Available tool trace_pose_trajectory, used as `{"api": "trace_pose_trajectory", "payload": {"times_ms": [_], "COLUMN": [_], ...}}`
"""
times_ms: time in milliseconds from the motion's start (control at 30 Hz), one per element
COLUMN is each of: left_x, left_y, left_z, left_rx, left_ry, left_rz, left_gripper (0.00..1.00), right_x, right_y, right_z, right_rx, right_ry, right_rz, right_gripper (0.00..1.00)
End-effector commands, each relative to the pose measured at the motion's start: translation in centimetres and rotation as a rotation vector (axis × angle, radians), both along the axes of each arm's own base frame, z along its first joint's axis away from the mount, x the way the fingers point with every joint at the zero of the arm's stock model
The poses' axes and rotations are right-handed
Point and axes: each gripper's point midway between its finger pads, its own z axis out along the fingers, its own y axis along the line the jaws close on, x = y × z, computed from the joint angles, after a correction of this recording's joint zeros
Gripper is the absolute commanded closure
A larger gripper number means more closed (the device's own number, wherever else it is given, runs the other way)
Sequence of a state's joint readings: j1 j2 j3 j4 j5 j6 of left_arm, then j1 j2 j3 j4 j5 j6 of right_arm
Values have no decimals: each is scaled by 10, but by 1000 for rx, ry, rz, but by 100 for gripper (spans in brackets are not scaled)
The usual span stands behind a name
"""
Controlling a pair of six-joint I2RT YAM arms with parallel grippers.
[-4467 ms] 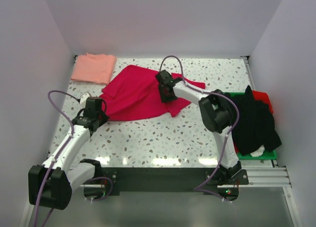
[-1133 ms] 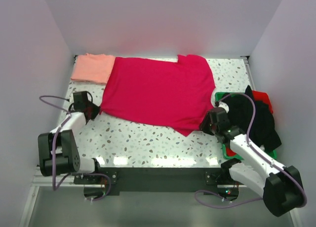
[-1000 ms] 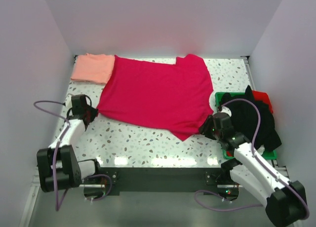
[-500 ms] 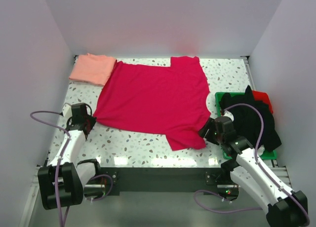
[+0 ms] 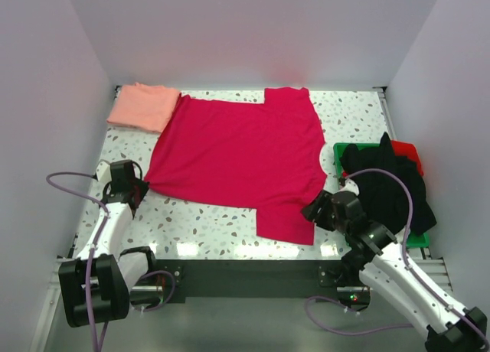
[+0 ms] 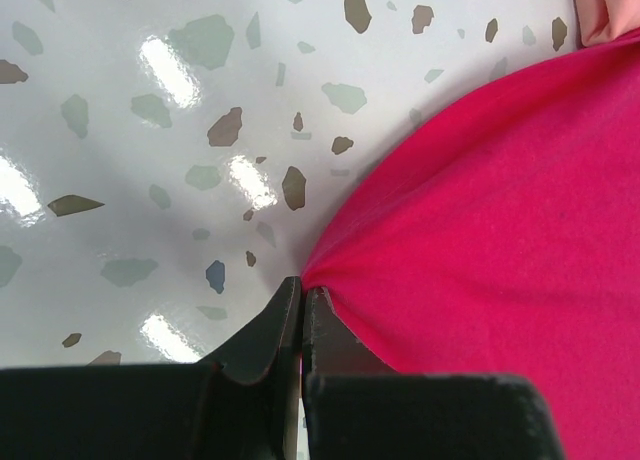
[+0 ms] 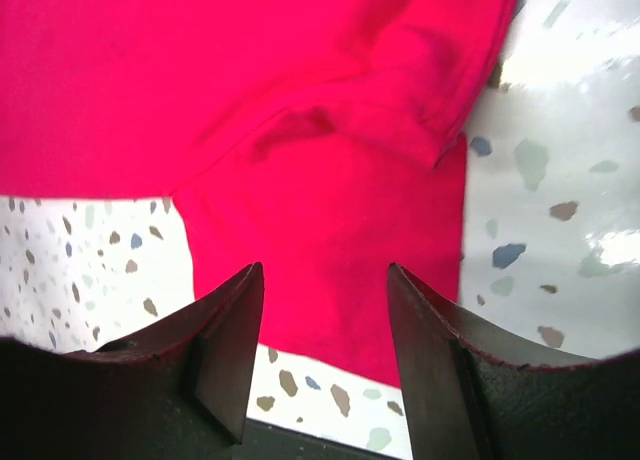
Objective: Fold and stack the t-shirts
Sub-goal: Flatten the tshirt out, then fold the tshirt
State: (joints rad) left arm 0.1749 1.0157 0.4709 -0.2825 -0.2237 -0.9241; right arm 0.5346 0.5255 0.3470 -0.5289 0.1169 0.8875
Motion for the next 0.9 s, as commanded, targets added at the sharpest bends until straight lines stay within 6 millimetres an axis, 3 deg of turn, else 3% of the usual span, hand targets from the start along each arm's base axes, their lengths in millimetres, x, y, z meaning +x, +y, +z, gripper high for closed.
{"api": "trace_pose_trajectory", "payload": {"times_ms": [0, 100, 167, 267, 433, 500, 533, 633, 867], "left_x": [-4, -4, -6, -9, -12, -14, -14, -17, -19], "left_y": [5, 4, 3, 4, 3, 3, 3, 1, 0], "left_z": [3, 3, 0, -3, -7, -9, -10, -14, -15], "left_rx": [21, 18, 21, 27, 24, 24, 25, 22, 21], "left_ry": [-3, -9, -1, 14, 18, 21, 20, 21, 15], "left_rz": [13, 5, -1, 1, -3, -3, -4, -6, -10], "left_gripper": [98, 95, 91, 86, 57, 51, 50, 49, 48], "right_x": [-15, -19, -23, -22, -24, -22, -23, -24, -24], "right_y": [-2, 5, 11, 5, 12, 10, 20, 21, 10], "right_z": [-23, -35, -32, -29, -20, -22, -14, -13, -17], "right_rx": [-29, -79, -122, -194, -313, -405, -420, -527, -564], "right_ry": [77, 112, 104, 77, 53, 45, 18, 1, -13], "right_rz": [-19, 9, 28, 5, 32, 13, 35, 24, -10], "right_gripper": [45, 47, 47, 46, 44, 43, 42, 40, 37]}}
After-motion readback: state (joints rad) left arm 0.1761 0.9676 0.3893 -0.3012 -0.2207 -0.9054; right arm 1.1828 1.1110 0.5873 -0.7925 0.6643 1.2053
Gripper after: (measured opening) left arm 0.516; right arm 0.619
